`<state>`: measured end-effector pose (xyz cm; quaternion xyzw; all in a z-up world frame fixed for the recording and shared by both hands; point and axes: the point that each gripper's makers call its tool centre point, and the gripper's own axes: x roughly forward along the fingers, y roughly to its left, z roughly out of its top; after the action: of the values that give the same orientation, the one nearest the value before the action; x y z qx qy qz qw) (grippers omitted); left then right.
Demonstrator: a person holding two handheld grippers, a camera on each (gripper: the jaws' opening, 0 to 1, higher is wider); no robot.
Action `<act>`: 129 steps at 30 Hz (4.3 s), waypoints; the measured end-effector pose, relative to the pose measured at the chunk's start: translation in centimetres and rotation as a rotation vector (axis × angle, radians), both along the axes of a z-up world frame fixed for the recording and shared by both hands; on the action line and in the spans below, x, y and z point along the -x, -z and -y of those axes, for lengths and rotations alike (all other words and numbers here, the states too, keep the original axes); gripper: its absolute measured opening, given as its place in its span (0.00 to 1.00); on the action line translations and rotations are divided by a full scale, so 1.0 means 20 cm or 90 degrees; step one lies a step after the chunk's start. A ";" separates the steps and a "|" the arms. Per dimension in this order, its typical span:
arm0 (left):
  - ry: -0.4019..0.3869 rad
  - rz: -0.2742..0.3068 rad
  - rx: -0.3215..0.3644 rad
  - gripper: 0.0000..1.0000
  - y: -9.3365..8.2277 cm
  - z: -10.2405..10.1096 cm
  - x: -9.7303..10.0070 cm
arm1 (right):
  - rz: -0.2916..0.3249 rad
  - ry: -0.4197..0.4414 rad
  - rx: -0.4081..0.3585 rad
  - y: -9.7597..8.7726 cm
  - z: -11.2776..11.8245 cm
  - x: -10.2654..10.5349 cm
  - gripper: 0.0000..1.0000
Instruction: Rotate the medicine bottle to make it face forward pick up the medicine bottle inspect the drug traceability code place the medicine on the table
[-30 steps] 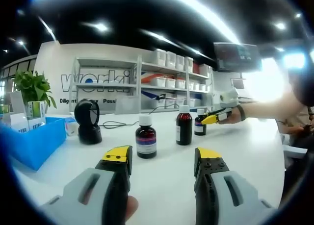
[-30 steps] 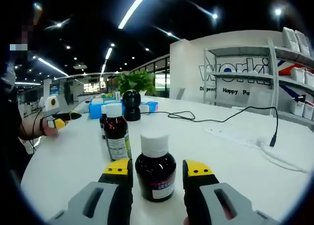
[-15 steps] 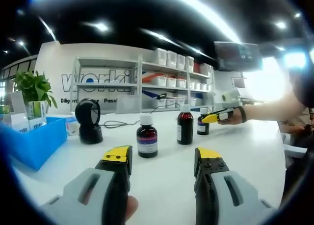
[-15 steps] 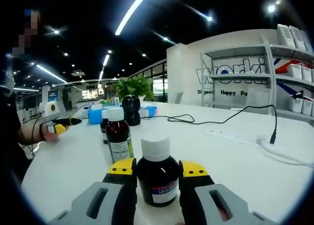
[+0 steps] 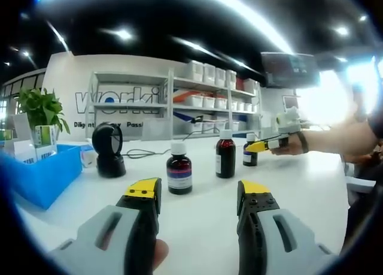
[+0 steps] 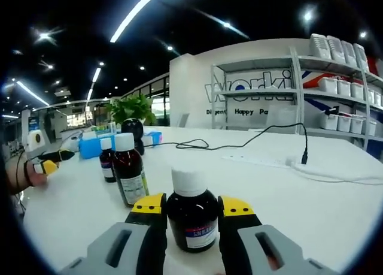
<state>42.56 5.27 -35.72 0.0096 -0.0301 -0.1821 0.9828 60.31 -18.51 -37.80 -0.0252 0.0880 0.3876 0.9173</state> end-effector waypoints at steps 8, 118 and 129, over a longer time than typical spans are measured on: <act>-0.004 0.002 0.002 0.42 0.00 0.00 0.00 | -0.017 0.112 -0.003 0.00 0.04 -0.04 0.28; 0.003 0.001 -0.002 0.42 -0.01 0.02 0.01 | -0.019 -0.114 0.086 -0.01 0.01 0.03 0.28; 0.001 0.002 -0.002 0.42 -0.01 0.02 0.00 | -0.038 -0.047 0.091 0.01 0.03 0.03 0.28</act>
<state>42.50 4.93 -35.60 0.0116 -0.0317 -0.1831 0.9825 59.75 -19.04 -37.92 -0.0819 0.1417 0.4144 0.8952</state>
